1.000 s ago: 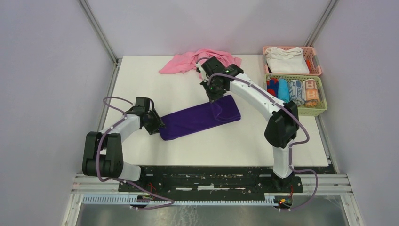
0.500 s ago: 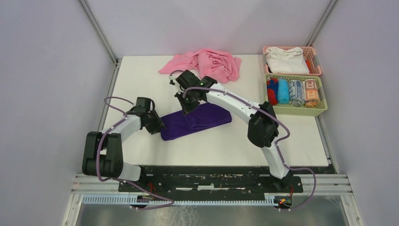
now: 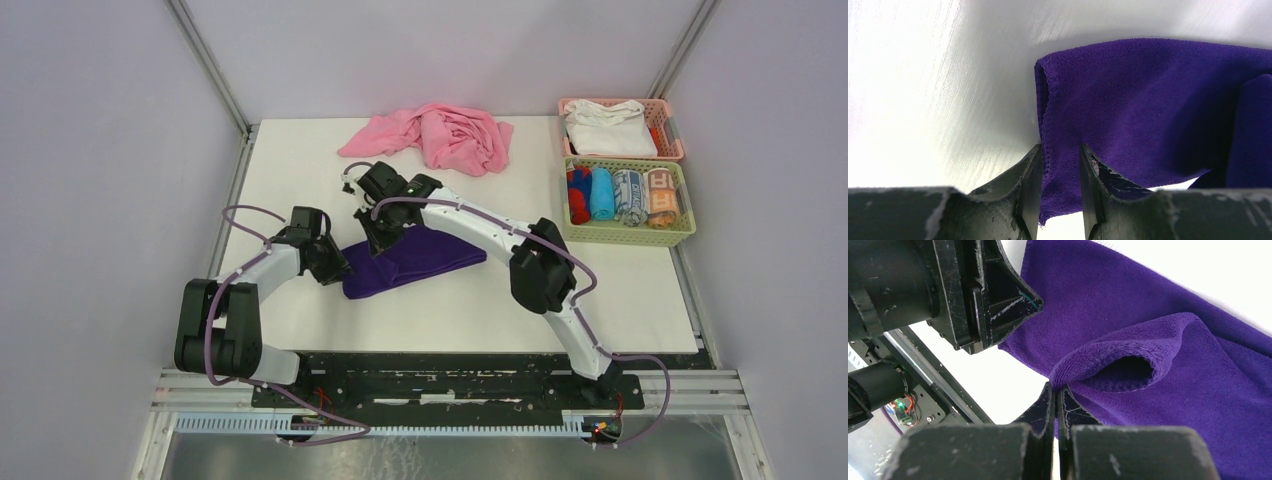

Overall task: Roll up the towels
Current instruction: Fold the towel at the center of the board.

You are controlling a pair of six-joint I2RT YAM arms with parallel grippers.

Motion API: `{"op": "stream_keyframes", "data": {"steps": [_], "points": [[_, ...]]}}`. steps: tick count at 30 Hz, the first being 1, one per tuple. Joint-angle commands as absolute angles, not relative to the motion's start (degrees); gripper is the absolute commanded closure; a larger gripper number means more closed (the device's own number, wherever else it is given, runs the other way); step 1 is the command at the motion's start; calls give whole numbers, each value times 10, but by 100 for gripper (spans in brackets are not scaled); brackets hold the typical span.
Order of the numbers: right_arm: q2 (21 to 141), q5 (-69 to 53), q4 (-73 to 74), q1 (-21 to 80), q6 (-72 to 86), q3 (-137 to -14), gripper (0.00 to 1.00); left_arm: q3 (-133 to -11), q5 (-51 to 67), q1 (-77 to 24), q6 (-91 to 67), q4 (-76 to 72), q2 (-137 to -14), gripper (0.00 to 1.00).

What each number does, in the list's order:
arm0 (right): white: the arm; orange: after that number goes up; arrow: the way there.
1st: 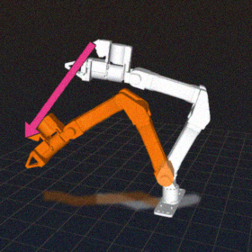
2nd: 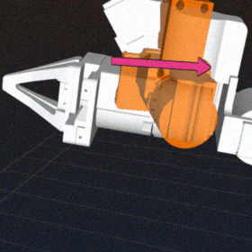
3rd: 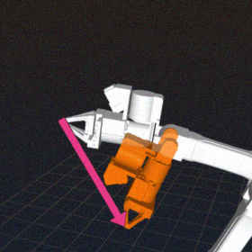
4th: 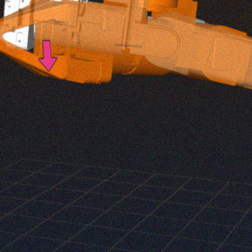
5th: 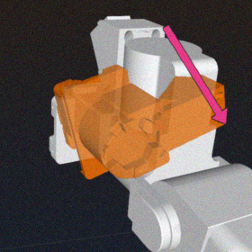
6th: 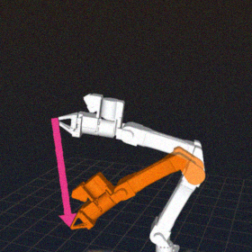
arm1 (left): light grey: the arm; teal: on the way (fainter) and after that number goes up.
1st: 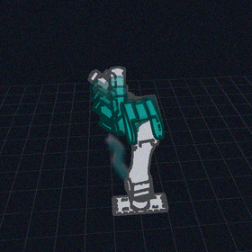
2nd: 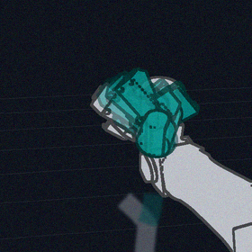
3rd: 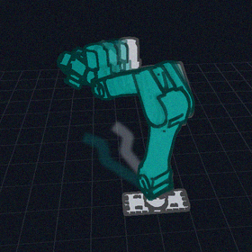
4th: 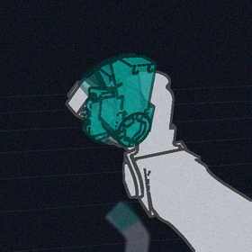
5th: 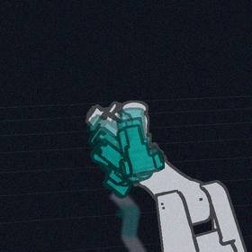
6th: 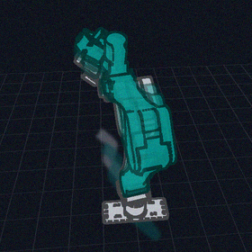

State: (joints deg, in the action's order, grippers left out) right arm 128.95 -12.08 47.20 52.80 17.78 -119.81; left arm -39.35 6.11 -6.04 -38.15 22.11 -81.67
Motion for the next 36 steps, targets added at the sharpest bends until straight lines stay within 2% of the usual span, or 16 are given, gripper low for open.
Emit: {"op": "stream_keyframes", "data": {"steps": [1,18,24,29,36], "points": [[1294,-149,429,533,187,-1217,100,-392,52,-65,-397,218,-811,61],[1322,-195,374,538,213,-1201,100,-392,44,-70,-398,222,-813,62],[1336,-196,345,538,229,-1187,94,-392,28,-71,-401,231,-803,62],[1339,-183,339,535,236,-1175,100,-392,5,-71,-405,246,-790,61],[1270,-133,345,509,215,-1115,100,-419,-42,-71,-395,296,-740,48]]}}
